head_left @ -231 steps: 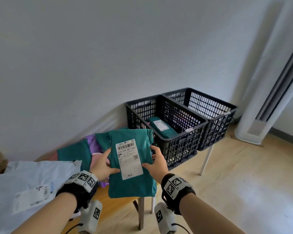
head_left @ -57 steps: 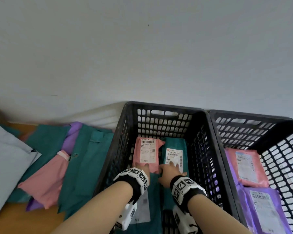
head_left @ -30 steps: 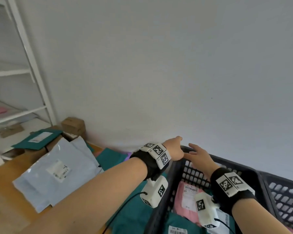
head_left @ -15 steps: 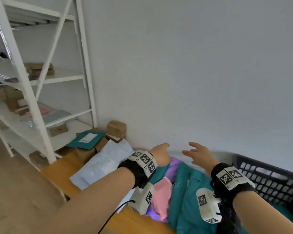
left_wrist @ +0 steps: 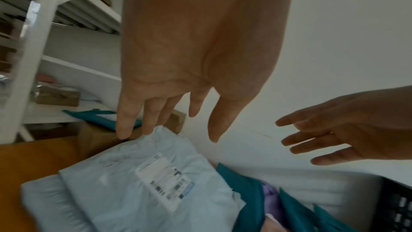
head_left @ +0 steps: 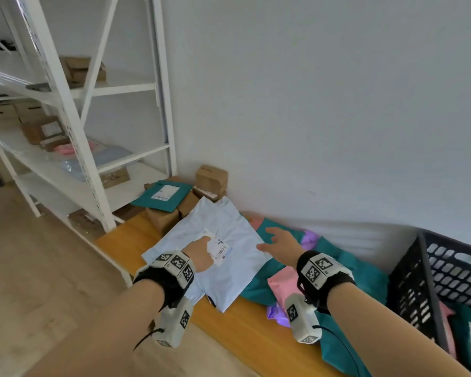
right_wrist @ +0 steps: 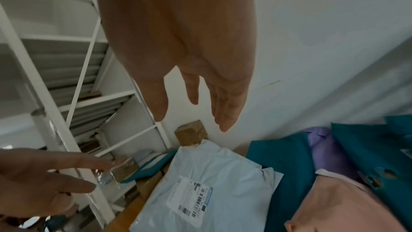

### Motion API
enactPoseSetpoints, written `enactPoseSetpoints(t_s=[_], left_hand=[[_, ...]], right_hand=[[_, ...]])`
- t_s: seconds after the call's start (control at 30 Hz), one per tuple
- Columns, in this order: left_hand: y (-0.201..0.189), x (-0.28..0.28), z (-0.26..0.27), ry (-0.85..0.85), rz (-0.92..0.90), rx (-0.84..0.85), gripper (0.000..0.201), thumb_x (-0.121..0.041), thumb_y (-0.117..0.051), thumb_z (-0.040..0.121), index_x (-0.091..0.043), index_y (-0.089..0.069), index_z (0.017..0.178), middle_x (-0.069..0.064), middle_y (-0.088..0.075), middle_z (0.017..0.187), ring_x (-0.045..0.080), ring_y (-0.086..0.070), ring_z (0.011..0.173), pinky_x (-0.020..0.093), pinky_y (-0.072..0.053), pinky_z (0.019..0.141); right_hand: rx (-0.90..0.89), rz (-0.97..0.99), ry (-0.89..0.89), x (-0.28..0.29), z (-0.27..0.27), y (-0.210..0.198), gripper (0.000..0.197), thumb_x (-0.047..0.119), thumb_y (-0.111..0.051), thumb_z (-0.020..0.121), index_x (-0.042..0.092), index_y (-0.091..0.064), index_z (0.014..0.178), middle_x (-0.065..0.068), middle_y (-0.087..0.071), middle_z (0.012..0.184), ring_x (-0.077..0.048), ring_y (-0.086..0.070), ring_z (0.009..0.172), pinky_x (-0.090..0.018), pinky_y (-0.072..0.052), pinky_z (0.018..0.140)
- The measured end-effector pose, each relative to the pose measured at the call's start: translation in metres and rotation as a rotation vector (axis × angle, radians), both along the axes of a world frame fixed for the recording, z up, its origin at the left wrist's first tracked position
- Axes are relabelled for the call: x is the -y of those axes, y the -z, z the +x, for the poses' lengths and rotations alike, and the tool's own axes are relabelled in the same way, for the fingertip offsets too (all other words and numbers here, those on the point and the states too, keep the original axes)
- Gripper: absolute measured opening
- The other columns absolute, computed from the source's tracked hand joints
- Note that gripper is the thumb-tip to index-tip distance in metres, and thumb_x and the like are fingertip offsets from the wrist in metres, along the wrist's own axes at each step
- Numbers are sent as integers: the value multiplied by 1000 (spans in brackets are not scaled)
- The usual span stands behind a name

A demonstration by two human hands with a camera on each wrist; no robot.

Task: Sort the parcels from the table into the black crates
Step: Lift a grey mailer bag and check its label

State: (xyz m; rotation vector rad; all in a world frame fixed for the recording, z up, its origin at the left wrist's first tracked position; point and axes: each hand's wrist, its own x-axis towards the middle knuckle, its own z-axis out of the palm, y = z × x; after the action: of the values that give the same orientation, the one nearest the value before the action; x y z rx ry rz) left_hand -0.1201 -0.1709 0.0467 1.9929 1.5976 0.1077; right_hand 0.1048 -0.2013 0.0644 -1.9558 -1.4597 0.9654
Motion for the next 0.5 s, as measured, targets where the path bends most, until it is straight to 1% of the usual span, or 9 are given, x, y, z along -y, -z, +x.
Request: enactPoseSetpoints(t_s=[0.1, 0.2, 0.27, 0.33, 0.4, 0.43, 0.5], left_hand=[[23, -21, -21, -65, -48, -41, 65, -19, -46, 99, -5, -8, 149, 11, -15, 157, 24, -18, 144, 27, -13, 116], [37, -43, -32, -104, -59, -68, 65, -20, -44, 100, -5, -4, 149, 11, -10, 158, 23, -16, 145, 25, -12, 115], [46, -60, -36, -146, -82, -69, 66, -19, -45, 99, -5, -4, 149, 12, -14, 157, 24, -21, 143, 25, -17, 113], [55, -72, -38, -167, -116, -87, 68, -17, -48, 97, -7, -6, 150, 14, -26, 153, 26, -32, 138, 27, -26, 110], [68, -80, -37, -165, -147, -118, 70, -17, -50, 95, -9, -7, 150, 14, -37, 146, 27, -41, 131, 29, -34, 106], [73, -83, -37, -155, -168, -133, 71, -18, -51, 95, -10, -7, 150, 14, -39, 144, 27, -43, 129, 30, -36, 105], [82, -89, -36, -132, -199, -148, 72, -21, -51, 95, -13, -6, 151, 14, -39, 144, 27, -43, 129, 32, -37, 105]], right_hand=[[61, -40, -75, -26, -9, 17, 69, 27, -70, 84, 11, -38, 143, -10, -42, 145, -24, -42, 131, -35, -38, 106], [70, -82, -122, -55, -14, 33, 71, 27, -69, 86, 13, -34, 145, -7, -35, 149, -23, -39, 135, -34, -35, 109], [91, -109, -161, -75, -16, 45, 72, 27, -68, 87, 14, -30, 147, -8, -32, 151, -22, -34, 138, -35, -32, 111], [116, -129, -198, -93, -18, 54, 73, 28, -67, 88, 14, -27, 148, -9, -30, 153, -23, -31, 140, -34, -28, 114], [127, -148, -215, -111, -20, 64, 74, 27, -67, 88, 14, -26, 148, -9, -29, 153, -23, -30, 140, -33, -26, 113], [132, -156, -220, -118, -21, 69, 75, 27, -67, 87, 14, -26, 148, -9, -29, 153, -24, -29, 140, -33, -26, 113], [142, -168, -226, -132, -23, 81, 77, 26, -68, 86, 14, -25, 149, -9, -28, 153, -23, -29, 140, -32, -26, 112]])
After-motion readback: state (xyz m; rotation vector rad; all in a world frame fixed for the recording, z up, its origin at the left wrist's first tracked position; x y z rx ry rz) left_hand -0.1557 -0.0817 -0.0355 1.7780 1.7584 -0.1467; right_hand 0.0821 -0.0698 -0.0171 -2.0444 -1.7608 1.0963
